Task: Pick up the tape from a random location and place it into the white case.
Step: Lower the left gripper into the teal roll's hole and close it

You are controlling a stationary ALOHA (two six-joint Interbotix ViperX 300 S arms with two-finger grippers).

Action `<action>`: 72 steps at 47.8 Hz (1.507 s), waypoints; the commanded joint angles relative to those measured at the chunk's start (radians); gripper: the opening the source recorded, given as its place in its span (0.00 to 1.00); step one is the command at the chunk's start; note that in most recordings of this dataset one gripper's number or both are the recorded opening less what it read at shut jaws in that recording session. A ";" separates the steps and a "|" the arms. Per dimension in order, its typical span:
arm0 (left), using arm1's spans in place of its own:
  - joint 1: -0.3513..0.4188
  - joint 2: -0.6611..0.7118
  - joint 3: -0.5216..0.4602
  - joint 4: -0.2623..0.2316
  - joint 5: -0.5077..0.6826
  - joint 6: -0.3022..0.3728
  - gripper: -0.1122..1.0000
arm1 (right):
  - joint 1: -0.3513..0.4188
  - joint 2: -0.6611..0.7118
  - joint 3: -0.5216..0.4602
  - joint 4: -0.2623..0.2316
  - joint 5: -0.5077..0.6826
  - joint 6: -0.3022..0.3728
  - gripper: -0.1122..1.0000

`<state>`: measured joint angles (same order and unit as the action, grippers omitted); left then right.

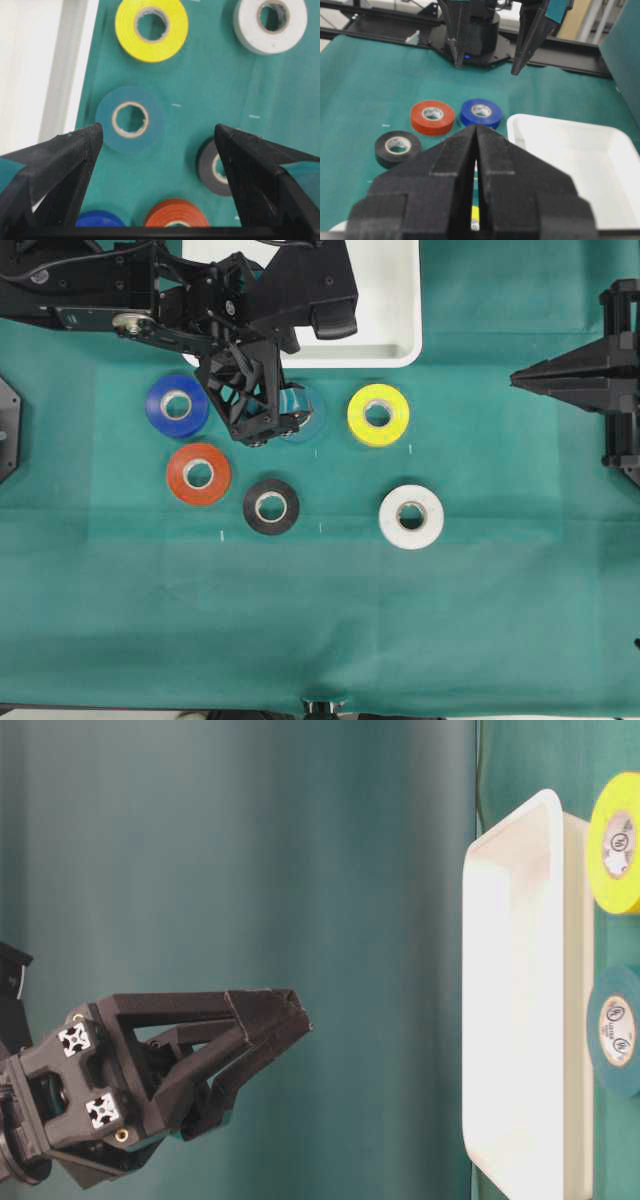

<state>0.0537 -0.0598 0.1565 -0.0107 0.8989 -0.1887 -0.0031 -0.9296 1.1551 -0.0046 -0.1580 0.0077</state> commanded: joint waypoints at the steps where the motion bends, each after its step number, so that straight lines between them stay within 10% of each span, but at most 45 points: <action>1: -0.006 -0.009 -0.018 0.000 -0.009 -0.002 0.99 | -0.002 0.006 -0.028 0.000 -0.002 0.002 0.10; 72: -0.038 0.219 0.210 0.000 -0.337 -0.100 0.99 | -0.002 0.029 -0.020 0.003 0.017 0.000 0.10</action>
<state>0.0092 0.1687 0.3743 -0.0107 0.5691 -0.2869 -0.0031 -0.9066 1.1536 -0.0031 -0.1365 0.0077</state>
